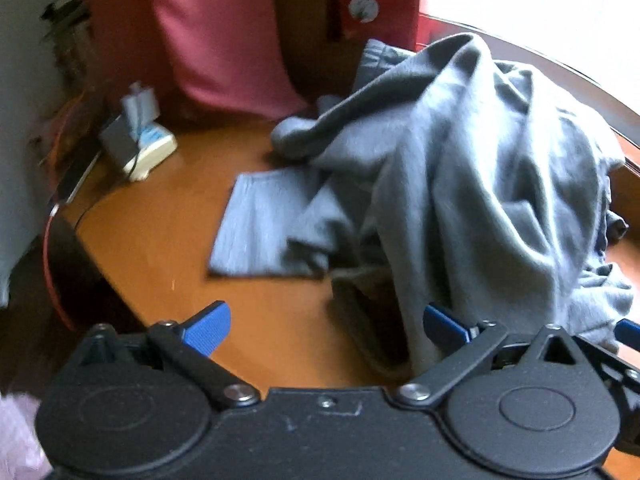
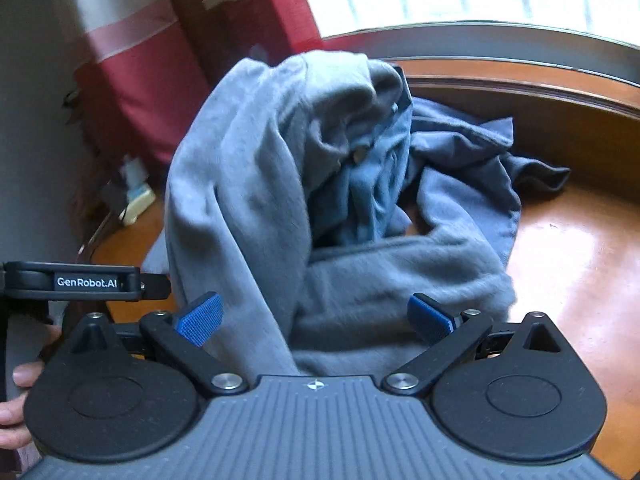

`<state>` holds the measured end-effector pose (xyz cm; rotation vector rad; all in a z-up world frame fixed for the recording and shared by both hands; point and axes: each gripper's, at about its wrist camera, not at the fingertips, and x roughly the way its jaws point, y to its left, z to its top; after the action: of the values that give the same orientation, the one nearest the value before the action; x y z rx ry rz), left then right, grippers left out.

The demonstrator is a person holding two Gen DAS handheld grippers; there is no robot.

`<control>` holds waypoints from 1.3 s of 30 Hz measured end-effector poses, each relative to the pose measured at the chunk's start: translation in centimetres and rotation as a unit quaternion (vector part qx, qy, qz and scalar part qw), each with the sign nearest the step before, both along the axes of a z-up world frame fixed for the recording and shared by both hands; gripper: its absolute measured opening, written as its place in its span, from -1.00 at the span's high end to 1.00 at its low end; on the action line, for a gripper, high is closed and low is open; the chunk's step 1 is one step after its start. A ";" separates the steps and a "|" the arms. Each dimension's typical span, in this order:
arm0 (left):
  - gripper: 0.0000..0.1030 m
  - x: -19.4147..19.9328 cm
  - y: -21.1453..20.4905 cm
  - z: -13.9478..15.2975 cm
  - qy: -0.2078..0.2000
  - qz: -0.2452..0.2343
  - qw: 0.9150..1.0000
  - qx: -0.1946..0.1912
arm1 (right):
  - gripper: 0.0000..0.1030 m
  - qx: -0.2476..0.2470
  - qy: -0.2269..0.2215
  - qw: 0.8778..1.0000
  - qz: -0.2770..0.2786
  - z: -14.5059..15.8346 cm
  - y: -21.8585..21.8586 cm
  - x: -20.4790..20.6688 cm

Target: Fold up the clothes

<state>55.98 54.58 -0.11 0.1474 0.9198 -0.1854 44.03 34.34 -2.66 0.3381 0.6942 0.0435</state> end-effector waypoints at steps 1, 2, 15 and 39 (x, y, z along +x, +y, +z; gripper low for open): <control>-1.00 0.7 0.2 -0.1 0.003 -0.005 1.000 0.000 | -0.96 -0.003 -0.004 1.000 -0.007 0.3 0.6 0.0; -1.00 1.3 0.4 -0.2 0.007 -0.011 1.000 0.000 | -0.96 -0.006 -0.009 1.000 -0.015 0.5 1.1 0.0; -1.00 7.6 1.8 0.2 -0.006 -0.029 0.999 -0.039 | -0.96 -0.110 -0.084 0.990 0.020 5.4 3.6 7.3; -1.00 18.3 1.3 -3.7 0.052 -0.091 0.986 -0.127 | 0.59 -0.126 -0.018 0.986 0.110 6.4 1.3 23.5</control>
<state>74.24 55.84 -3.81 -0.0155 0.9773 -0.4819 67.50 35.66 3.77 0.0160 0.6900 0.1699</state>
